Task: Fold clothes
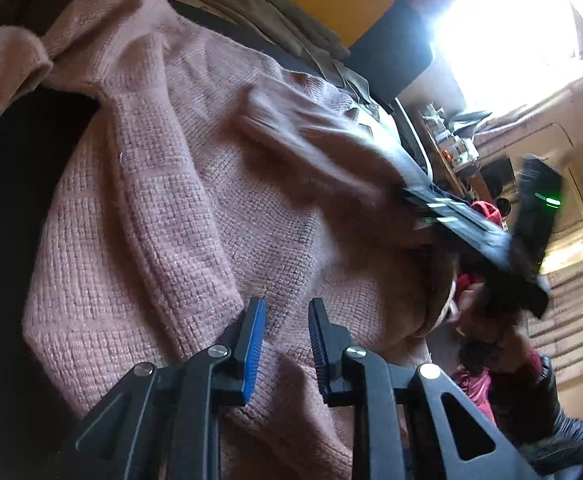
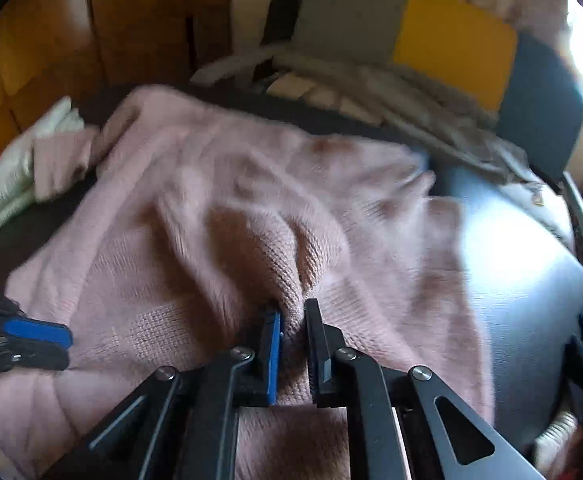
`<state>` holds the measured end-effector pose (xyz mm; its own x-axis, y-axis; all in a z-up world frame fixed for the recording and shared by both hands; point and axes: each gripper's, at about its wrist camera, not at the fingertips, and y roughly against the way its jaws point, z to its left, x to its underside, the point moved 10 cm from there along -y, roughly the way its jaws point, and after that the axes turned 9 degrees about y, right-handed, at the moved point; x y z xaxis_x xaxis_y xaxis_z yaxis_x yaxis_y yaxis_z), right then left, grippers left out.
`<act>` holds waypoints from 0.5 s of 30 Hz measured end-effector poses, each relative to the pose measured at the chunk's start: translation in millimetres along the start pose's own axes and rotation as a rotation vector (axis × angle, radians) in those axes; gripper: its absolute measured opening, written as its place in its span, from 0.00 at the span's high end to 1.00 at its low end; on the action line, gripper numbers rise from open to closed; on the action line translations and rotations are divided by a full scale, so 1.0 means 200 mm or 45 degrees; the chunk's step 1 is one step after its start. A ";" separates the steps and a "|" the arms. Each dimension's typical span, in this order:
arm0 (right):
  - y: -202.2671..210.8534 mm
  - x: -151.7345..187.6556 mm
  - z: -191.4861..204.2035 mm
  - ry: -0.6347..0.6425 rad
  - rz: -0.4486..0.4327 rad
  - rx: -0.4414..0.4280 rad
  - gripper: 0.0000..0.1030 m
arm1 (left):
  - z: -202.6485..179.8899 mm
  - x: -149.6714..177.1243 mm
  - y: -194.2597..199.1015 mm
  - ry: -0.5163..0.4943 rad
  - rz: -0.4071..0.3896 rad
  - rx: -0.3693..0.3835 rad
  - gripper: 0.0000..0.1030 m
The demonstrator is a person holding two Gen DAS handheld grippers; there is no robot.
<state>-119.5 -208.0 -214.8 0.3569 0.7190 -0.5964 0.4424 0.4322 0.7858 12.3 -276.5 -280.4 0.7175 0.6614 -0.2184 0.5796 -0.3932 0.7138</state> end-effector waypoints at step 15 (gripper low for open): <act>1.18 0.70 -1.57 -0.442 0.029 1.041 0.79 | -0.12 0.09 0.16 -0.096 -0.001 -0.016 0.79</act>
<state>-222.9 165.9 -62.3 0.5434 0.4597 -0.7024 0.8339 -0.1995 0.5146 34.0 -262.1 -244.5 0.7447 0.6113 -0.2679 0.5753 -0.3844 0.7220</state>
